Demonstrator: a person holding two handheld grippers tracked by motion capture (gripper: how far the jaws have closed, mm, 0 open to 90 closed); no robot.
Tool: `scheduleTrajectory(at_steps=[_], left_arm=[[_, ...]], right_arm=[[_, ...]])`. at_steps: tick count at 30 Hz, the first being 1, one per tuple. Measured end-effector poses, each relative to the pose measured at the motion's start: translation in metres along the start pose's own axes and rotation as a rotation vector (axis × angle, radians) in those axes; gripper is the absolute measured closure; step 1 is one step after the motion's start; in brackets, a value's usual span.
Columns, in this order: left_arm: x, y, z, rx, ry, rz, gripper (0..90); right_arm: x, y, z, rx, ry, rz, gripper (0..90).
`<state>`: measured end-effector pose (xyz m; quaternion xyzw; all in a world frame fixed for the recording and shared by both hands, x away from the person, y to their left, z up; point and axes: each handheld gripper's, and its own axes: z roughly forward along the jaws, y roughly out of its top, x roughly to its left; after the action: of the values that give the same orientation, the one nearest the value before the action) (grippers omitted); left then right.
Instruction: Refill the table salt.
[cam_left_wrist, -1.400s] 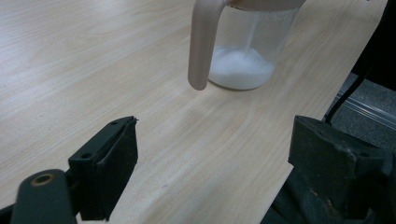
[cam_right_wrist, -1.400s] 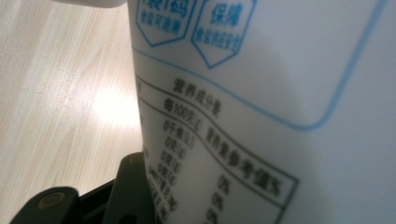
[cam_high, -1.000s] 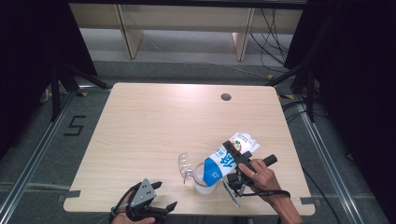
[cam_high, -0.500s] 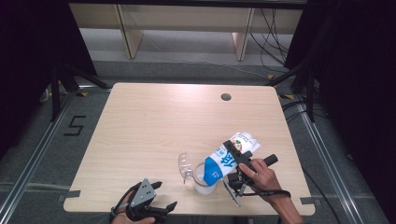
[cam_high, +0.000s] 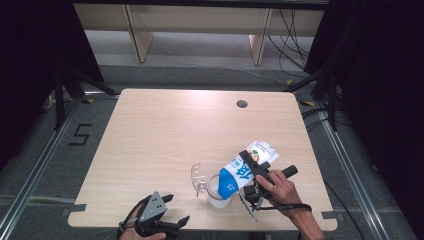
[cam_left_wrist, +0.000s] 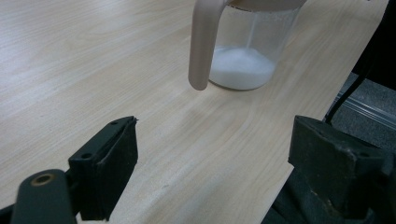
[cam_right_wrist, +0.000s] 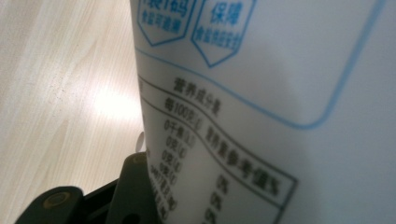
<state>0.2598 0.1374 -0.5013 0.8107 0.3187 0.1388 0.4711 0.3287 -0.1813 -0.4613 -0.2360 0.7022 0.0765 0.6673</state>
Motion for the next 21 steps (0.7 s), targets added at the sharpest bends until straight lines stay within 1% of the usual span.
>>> scheduleTrajectory(at_steps=[1,2,3,7,11,12,13,16,17,21], left_arm=[[0.0000,0.0000,-0.0001,0.000,0.000,0.001,15.3],[0.0000,0.0000,-0.0001,0.000,0.000,0.001,15.3],[0.0001,0.0000,-0.0001,0.000,0.000,0.001,15.3],[0.0001,0.0000,-0.0001,0.001,-0.001,0.002,15.3],[0.0000,0.0000,-0.0001,0.001,0.000,0.001,15.3],[0.0000,0.0000,-0.0001,0.000,0.000,0.001,15.3],[0.0000,0.0000,-0.0001,0.001,0.000,0.000,15.3],[-0.0001,0.0000,-0.0001,0.002,0.000,0.001,15.3],[-0.0001,-0.0001,0.0000,0.001,0.001,0.001,15.3],[-0.0001,-0.0001,0.0001,0.001,0.001,0.000,15.3]], right_arm=[[-0.0003,-0.0001,0.0001,-0.001,0.000,0.003,58.9],[0.0028,-0.0004,-0.0005,0.013,0.017,0.043,58.9],[0.0000,-0.0001,0.0001,0.000,0.001,0.000,59.0],[0.0005,0.0000,0.0003,0.000,-0.003,0.003,59.0],[0.0008,0.0005,0.0004,-0.002,0.001,-0.009,59.1],[0.0032,0.0006,-0.0002,0.012,0.012,0.015,59.2],[0.0032,0.0007,-0.0004,0.013,0.013,0.017,59.2],[0.0021,0.0011,-0.0009,0.018,0.011,0.009,59.5],[-0.0003,0.0013,-0.0005,0.007,0.000,-0.021,59.7],[-0.0002,0.0010,-0.0005,0.008,0.000,-0.020,59.9]])
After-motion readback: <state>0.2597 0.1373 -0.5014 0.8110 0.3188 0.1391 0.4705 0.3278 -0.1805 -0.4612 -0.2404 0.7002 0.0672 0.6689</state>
